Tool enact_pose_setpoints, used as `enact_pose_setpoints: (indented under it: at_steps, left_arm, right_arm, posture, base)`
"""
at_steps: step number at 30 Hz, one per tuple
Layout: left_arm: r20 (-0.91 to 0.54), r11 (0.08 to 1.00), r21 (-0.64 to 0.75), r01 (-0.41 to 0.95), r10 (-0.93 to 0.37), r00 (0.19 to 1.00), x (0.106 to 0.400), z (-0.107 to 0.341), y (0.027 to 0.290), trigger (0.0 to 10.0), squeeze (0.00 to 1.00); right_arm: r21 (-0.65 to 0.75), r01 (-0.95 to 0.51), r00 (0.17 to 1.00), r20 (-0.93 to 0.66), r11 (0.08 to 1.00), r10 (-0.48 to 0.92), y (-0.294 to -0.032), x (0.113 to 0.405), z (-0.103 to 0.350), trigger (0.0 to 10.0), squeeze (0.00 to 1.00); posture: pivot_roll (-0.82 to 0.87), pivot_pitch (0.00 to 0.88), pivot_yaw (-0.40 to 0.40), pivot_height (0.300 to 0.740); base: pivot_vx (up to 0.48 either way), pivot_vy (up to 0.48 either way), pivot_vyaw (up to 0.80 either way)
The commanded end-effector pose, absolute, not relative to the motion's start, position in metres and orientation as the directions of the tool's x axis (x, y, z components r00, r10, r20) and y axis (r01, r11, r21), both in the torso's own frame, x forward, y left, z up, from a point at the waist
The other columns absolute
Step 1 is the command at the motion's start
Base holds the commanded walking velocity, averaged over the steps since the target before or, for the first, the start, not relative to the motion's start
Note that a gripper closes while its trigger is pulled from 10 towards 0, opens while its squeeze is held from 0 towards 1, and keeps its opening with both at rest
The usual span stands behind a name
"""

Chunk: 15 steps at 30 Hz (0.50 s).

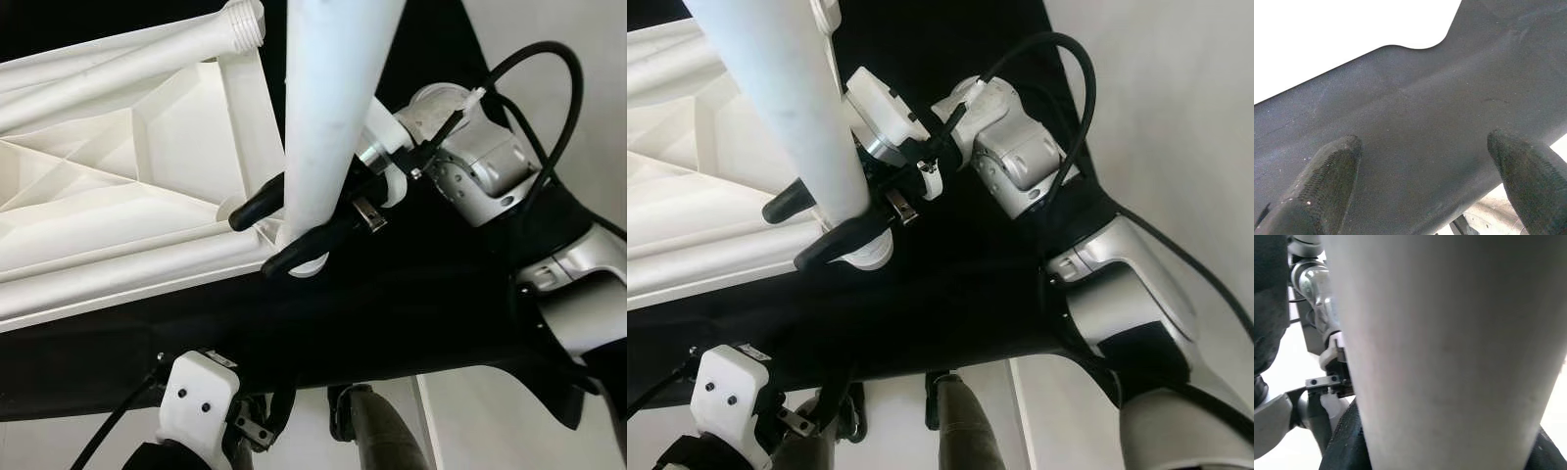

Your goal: Building children table

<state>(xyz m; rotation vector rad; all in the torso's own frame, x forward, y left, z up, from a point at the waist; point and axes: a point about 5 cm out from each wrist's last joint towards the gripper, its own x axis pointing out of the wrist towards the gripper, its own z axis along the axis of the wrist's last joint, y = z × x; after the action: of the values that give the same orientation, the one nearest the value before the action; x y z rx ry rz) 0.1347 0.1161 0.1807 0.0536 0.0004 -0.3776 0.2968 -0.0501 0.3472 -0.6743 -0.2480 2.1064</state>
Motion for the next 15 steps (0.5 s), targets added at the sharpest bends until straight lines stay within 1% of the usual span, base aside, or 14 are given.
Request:
enact_pose_setpoints:
  at_steps: [1, 15]
  left_arm:
    - [-0.063, 0.931, 0.044, 0.364, -0.361, 0.931, 0.1329, 0.1718, 0.1163, 10.0, 0.0]
    - [-0.056, 0.933, 0.041, 0.358, -0.355, 0.933, 0.134, 0.1719, 0.1152, 10.0, 0.0]
  right_arm:
    - [-0.237, -0.714, -0.509, -0.47, -0.658, 0.721, -0.0501, 0.2968, 0.3088, 10.0, 0.0]
    - [-0.142, -0.697, -0.548, -0.526, -0.703, 0.65, -0.0583, 0.287, 0.3027, 10.0, 0.0]
  posture:
    - [0.07, 0.486, -0.011, 0.74]
    - [0.06, 0.487, -0.026, 0.74]
  base:
    - [0.0, 0.0, 0.0]
    - [0.0, 0.0, 0.0]
